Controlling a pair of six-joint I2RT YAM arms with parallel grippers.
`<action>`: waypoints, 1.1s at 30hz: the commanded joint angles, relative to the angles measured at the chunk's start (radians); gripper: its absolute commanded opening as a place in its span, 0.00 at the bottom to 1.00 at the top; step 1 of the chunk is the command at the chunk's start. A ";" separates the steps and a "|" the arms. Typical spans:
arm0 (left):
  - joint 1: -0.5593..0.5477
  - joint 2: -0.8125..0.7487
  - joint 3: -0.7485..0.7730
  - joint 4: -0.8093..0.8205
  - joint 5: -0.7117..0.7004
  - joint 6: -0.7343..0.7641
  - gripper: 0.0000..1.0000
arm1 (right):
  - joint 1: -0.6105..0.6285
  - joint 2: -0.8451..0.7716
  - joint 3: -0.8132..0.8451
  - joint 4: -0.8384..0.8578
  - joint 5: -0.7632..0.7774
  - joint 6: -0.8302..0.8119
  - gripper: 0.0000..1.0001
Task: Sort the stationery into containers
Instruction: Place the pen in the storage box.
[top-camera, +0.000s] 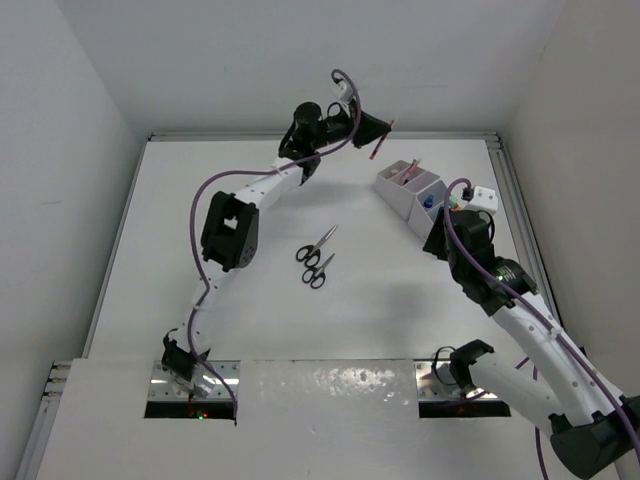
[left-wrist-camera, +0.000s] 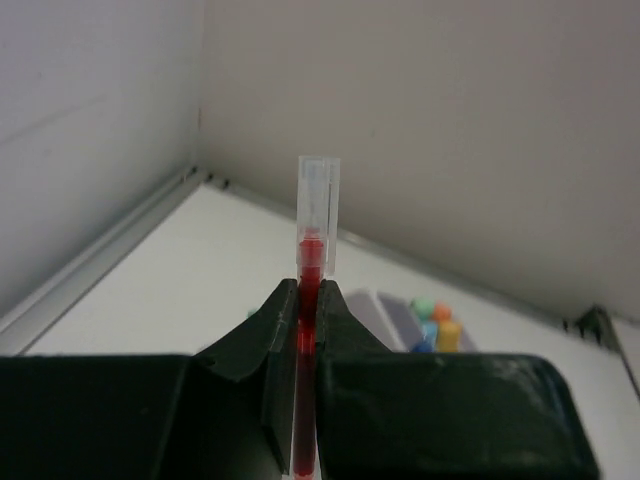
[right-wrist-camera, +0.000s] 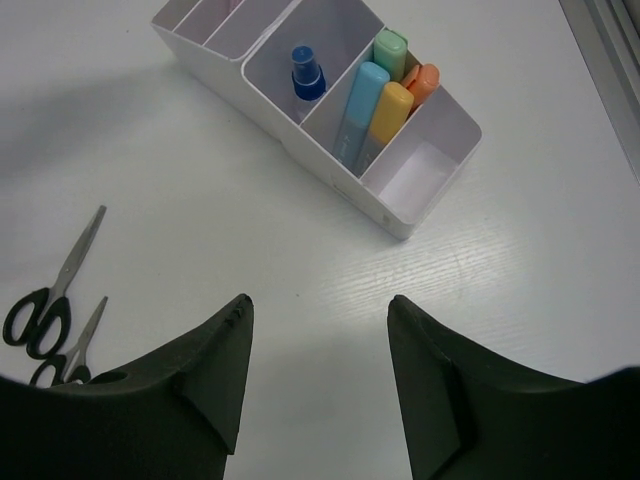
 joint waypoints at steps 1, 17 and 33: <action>-0.081 0.057 0.052 0.284 -0.261 -0.204 0.00 | 0.006 -0.013 0.043 0.008 0.013 -0.005 0.56; -0.151 0.298 0.171 0.430 -0.445 -0.195 0.00 | 0.004 -0.072 0.074 -0.158 0.081 0.011 0.56; -0.167 0.277 -0.031 0.426 -0.370 -0.046 0.00 | 0.004 0.006 0.084 -0.120 0.074 -0.016 0.56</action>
